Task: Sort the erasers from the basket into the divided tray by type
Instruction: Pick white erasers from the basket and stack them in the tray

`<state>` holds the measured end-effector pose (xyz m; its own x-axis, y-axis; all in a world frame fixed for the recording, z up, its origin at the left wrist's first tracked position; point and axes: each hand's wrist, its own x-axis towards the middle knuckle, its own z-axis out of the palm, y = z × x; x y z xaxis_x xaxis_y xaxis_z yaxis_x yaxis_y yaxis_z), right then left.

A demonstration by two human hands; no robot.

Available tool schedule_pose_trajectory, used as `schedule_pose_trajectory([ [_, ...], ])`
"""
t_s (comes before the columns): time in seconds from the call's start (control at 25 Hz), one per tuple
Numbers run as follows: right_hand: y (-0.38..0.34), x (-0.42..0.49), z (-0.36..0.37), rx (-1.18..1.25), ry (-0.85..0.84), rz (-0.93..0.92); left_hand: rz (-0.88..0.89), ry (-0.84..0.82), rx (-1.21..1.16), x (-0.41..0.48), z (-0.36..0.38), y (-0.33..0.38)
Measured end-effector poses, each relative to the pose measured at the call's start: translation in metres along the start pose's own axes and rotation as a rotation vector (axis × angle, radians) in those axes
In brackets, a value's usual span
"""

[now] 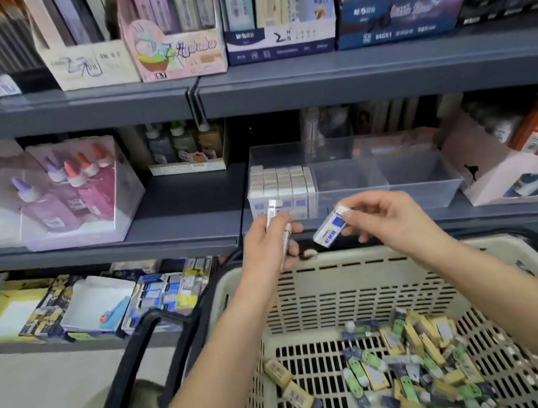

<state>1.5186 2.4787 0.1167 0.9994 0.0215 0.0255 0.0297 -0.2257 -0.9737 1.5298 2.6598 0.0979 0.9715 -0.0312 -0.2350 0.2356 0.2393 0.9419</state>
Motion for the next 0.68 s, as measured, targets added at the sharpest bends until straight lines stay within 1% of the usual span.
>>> schedule_pose_trajectory([
  [0.08,-0.011,0.031,0.006,-0.009,0.051,-0.027,0.038,0.045,-0.023,0.02,-0.007,0.009],
  [0.16,-0.019,0.064,0.014,-0.007,0.1,-0.025,0.019,0.064,-0.11,0.035,-0.018,0.014],
  [0.24,-0.023,0.097,0.024,0.05,0.153,-0.004,-0.014,0.074,-0.199,0.047,-0.028,0.015],
  [0.32,-0.023,0.129,0.033,0.071,0.188,-0.008,-0.018,0.105,-0.21,0.052,-0.033,0.015],
  [0.36,-0.021,0.144,0.036,0.018,0.188,-0.018,-0.01,0.121,-0.196,0.054,-0.034,0.014],
  [0.52,-0.013,0.187,0.045,-0.298,0.117,-0.11,0.037,0.143,-0.154,0.057,-0.036,0.013],
  [0.6,-0.011,0.196,0.053,-0.333,0.041,-0.122,0.028,0.153,-0.146,0.058,-0.037,0.014],
  [0.68,-0.011,0.2,0.062,-0.304,-0.016,-0.09,0.014,0.16,-0.141,0.057,-0.036,0.013],
])
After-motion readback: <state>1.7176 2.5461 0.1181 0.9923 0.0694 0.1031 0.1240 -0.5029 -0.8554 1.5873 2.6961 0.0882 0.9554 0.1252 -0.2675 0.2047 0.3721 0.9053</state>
